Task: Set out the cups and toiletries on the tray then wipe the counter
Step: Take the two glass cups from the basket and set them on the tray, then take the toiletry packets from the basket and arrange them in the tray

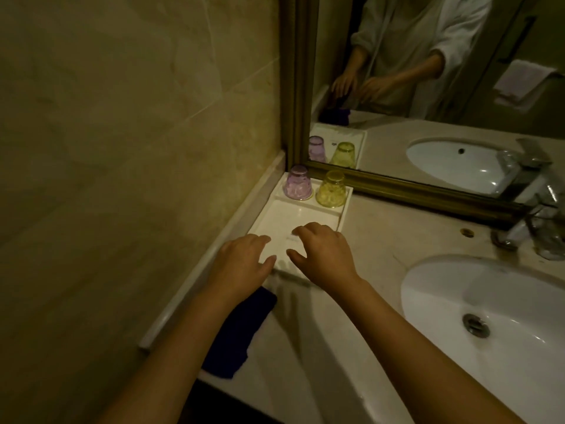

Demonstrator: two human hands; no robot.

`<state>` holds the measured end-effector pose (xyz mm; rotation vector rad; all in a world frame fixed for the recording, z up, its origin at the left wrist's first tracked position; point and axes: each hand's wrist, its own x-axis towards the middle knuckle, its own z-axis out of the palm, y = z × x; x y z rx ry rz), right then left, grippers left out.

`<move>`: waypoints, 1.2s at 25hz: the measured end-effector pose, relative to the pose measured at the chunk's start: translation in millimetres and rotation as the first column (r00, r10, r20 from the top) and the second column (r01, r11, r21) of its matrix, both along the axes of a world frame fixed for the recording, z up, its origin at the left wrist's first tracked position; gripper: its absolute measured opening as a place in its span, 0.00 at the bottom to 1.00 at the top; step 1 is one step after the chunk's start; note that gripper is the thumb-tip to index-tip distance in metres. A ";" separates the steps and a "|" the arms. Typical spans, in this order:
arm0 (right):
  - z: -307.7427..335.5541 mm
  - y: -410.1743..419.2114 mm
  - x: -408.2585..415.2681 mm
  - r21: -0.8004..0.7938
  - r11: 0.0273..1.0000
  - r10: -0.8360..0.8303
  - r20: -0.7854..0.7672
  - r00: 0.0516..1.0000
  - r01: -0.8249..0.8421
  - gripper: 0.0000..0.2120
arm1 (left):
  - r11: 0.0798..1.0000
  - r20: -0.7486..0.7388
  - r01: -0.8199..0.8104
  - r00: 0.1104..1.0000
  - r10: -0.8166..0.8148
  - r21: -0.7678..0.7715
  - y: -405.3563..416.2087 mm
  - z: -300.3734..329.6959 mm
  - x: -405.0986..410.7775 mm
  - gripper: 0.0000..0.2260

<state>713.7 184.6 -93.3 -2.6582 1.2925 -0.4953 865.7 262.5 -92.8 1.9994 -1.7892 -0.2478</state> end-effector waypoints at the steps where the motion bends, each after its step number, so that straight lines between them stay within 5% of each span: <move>1: -1.4 7.7 -3.4 0.004 1.000 0.015 0.002 1.000 -0.015 0.20 | 1.000 0.008 -0.011 1.000 0.011 -0.007 9.1 1.7 -4.6 0.20; 8: 5.1 49.4 -53.3 -0.021 1.000 -0.009 -0.010 1.000 0.009 0.20 | 0.997 0.006 -0.003 1.000 0.004 -0.076 40.3 16.3 -48.0 0.18; 15: 17.4 108.9 -137.5 -0.014 0.972 -0.235 0.047 0.971 0.236 0.19 | 0.969 0.044 0.223 0.975 -0.219 -0.109 65.0 23.1 -113.2 0.18; 22: 38.8 179.0 -261.4 -0.030 0.890 -0.453 0.067 0.889 0.455 0.20 | 0.889 0.084 0.442 0.897 -0.435 -0.122 90.1 38.8 -235.6 0.20; 30: 52.1 202.5 -450.3 -0.096 0.825 -0.550 0.089 0.830 0.557 0.20 | 0.843 0.136 0.518 0.854 -0.502 -0.143 97.8 40.0 -417.7 0.19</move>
